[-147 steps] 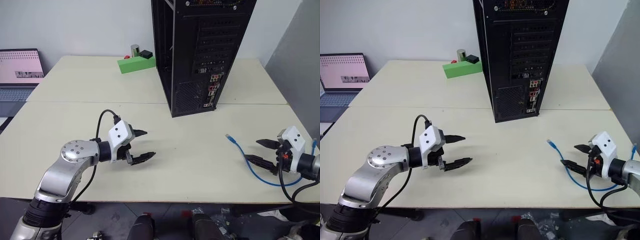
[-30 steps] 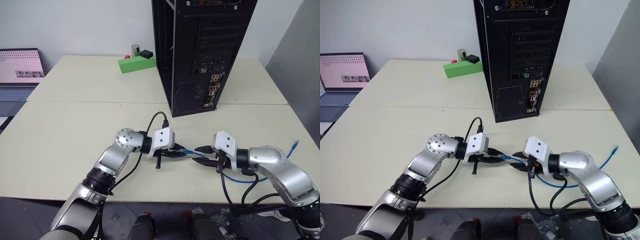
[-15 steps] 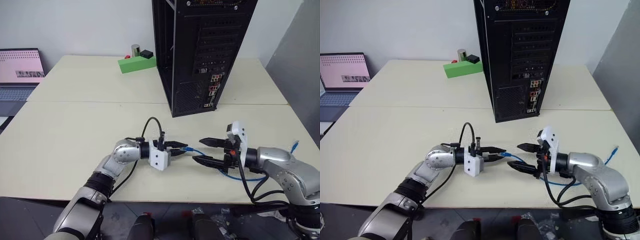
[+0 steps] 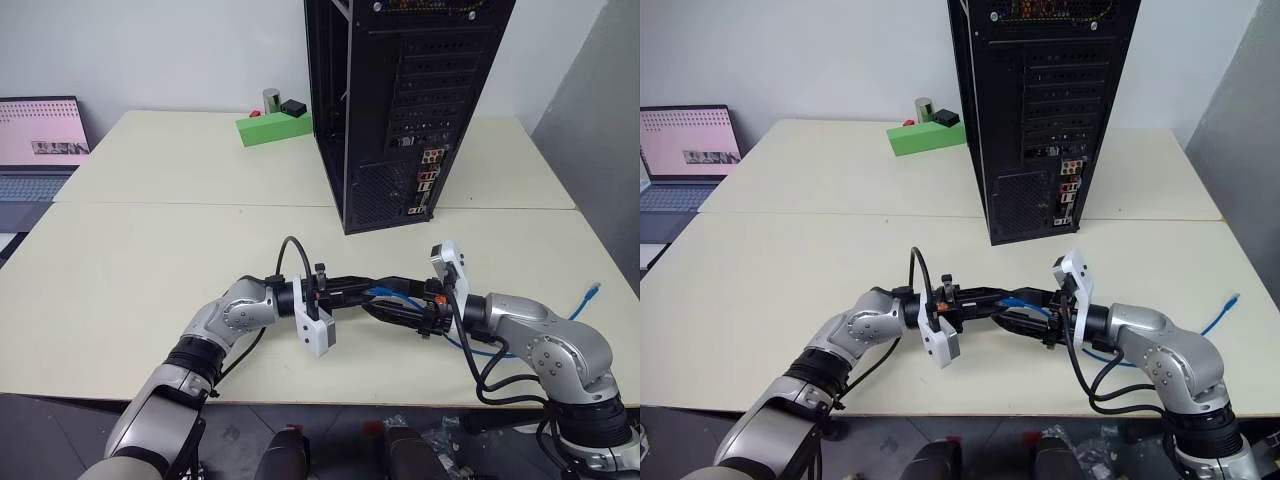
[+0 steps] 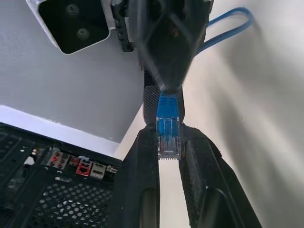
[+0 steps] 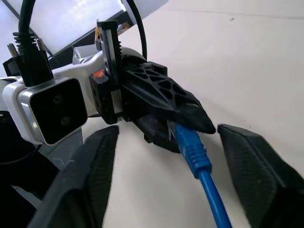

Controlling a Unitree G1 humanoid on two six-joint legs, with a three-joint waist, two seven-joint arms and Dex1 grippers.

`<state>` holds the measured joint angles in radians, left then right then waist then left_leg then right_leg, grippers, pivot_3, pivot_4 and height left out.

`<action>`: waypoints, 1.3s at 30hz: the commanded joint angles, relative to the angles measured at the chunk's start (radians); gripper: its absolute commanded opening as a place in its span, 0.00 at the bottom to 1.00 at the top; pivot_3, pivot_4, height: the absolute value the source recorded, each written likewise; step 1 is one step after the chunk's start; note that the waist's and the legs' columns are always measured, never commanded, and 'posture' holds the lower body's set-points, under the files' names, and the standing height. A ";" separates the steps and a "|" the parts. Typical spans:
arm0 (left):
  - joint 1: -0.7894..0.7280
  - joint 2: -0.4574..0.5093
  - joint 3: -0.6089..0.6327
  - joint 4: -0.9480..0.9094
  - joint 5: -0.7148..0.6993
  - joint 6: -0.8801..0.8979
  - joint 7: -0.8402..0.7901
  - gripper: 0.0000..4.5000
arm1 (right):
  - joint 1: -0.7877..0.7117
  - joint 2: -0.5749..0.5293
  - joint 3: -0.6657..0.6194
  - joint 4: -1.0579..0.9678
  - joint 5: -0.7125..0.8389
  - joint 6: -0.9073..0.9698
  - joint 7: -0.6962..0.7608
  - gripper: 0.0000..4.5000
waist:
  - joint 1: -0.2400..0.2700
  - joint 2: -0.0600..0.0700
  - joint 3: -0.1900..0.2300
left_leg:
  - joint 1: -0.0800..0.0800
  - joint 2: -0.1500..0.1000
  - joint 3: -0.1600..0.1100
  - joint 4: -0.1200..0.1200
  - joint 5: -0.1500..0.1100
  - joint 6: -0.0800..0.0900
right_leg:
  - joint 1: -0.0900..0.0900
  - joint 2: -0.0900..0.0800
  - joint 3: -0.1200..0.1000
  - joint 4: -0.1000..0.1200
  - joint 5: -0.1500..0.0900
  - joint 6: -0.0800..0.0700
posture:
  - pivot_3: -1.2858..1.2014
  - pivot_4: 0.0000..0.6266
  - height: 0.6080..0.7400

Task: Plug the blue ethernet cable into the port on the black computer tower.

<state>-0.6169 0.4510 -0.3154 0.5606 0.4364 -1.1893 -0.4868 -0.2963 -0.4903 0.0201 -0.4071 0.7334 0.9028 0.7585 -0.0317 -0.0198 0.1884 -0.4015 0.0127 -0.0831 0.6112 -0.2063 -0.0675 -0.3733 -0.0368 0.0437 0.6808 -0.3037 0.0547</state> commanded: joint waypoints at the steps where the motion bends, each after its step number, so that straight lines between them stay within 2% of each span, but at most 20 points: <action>1: -0.012 0.021 0.011 -0.008 0.012 -0.027 0.048 0.07 | -0.017 -0.004 -0.030 -0.014 0.040 0.003 0.000 0.52 | 0.000 0.000 0.000 | 0.000 0.000 0.000 0.000 0.000 0.000 | 0.000 0.000 0.000 0.000 0.000 0.000 | 0.52 0.24 1.00; 10: 0.006 0.041 0.005 -0.022 0.042 -0.045 0.104 0.07 | -0.019 -0.020 -0.044 -0.006 0.054 0.007 0.005 0.10 | 0.000 0.000 0.000 | 0.000 0.000 0.000 0.000 0.000 0.000 | 0.000 0.000 0.000 0.000 0.000 0.000 | 0.52 0.24 1.00; 13: 0.007 0.044 0.002 -0.022 0.047 -0.048 0.117 0.07 | -0.021 -0.023 -0.045 0.000 0.059 0.006 0.006 0.05 | 0.000 0.000 0.000 | 0.000 0.000 0.000 0.000 0.000 0.000 | 0.000 0.000 0.000 0.000 0.000 0.000 | 0.52 0.24 1.00; 23: 0.004 0.050 -0.005 -0.018 0.059 -0.043 0.147 0.07 | -0.030 -0.025 -0.050 -0.002 0.086 0.023 0.010 0.04 | 0.000 0.000 0.000 | 0.000 0.000 0.000 0.000 0.000 0.000 | 0.000 0.000 0.000 0.000 0.000 0.000 | 0.52 0.24 1.00; 28: 0.003 0.054 -0.009 -0.012 0.057 -0.041 0.154 0.07 | -0.030 -0.032 -0.058 -0.011 0.127 0.051 0.034 0.04 | 0.000 0.000 0.000 | 0.000 0.000 0.000 0.000 0.000 0.000 | 0.000 0.000 0.000 0.000 0.000 0.000 | 0.52 0.24 1.00; 30: 0.001 0.057 -0.011 -0.010 0.054 -0.044 0.157 0.07 | -0.029 -0.042 -0.066 -0.010 0.141 0.055 0.045 0.19 | 0.000 0.000 0.000 | 0.000 0.000 0.000 0.000 0.000 0.000 | 0.000 0.000 0.000 0.000 0.000 0.000 | 0.52 0.24 1.00; 31: 0.000 0.058 -0.012 -0.010 0.052 -0.045 0.158 0.07 | -0.028 -0.053 -0.066 -0.011 0.142 0.057 0.051 0.21 | -0.001 0.000 0.000 | 0.000 0.000 0.000 0.000 0.000 0.000 | 0.000 0.000 0.000 0.000 0.000 0.000 | 0.52 0.24 1.00; 36: 0.001 0.066 -0.018 -0.013 0.039 -0.053 0.161 0.07 | -0.021 -0.101 -0.056 -0.022 0.146 0.057 0.075 0.49 | 0.000 0.000 0.000 | 0.000 0.000 0.000 0.000 0.000 0.000 | 0.000 0.000 0.000 0.000 0.000 0.000 | 0.52 0.24 1.00; 39: 0.006 0.070 -0.022 -0.021 0.028 -0.057 0.159 0.07 | -0.020 -0.108 -0.064 -0.021 0.164 0.064 0.073 0.50 | 0.000 0.000 0.000 | 0.000 0.000 0.000 0.000 0.000 0.000 | 0.000 0.000 0.000 0.000 0.000 0.000 | 0.52 0.24 1.00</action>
<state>-0.6087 0.5104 -0.3402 0.5526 0.4927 -1.2483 -0.3388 -0.3084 -0.5921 -0.0240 -0.3896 0.8572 0.9666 0.8111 -0.0320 -0.0198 0.1883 -0.4014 0.0128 -0.0832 0.6112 -0.2063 -0.0675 -0.3733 -0.0367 0.0436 0.6810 -0.3037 0.0547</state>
